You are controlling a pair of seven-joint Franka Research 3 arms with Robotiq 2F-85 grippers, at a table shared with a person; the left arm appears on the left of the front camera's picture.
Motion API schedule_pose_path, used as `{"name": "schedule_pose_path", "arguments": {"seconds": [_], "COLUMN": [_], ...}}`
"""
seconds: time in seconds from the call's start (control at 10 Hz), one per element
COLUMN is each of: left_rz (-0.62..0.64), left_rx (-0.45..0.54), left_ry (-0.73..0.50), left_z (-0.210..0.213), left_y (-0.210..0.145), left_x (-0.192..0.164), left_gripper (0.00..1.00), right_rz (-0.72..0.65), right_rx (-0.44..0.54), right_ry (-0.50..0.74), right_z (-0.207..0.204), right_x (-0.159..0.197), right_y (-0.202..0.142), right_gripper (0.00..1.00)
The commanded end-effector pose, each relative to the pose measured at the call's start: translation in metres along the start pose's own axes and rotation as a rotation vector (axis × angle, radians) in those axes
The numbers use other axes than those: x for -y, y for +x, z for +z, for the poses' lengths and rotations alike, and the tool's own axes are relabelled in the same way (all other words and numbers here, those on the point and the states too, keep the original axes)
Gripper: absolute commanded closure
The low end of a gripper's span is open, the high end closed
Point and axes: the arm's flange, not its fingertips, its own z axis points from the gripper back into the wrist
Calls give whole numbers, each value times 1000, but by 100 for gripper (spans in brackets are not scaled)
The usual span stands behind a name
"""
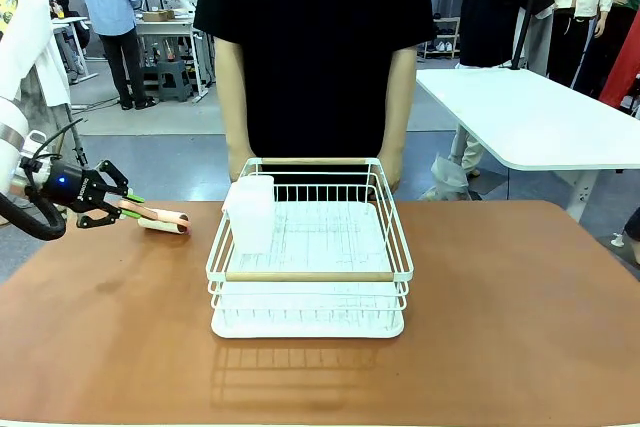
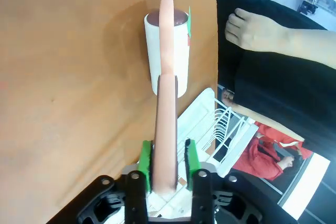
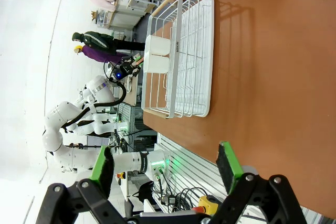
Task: Clean the table.
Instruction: Place the Lint Roller down when the Dish drying rack is positioned in the middle of the table.
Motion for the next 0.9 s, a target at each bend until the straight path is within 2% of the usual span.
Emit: {"name": "schedule_pose_path", "arguments": {"seconds": [0.0, 0.3, 0.6, 0.8], "left_rz": [17, 20, -33, -28], "left_rx": [-8, -10, 9, 71], "left_ry": [-6, 72, 139, 153], "left_z": [9, 30, 64, 77], "left_y": [-8, -18, -36, -38], "left_x": [-5, -11, -16, -13], "left_gripper": [2, 0, 0, 0], "right_rz": [11, 11, 11, 11], "right_rx": [5, 5, 5, 5], "right_ry": [9, 9, 9, 9], "right_z": [2, 2, 2, 2], "right_x": [-3, -3, -3, -3], "right_y": [0, 0, 0, 0], "right_gripper": [0, 0, 0, 0]}}
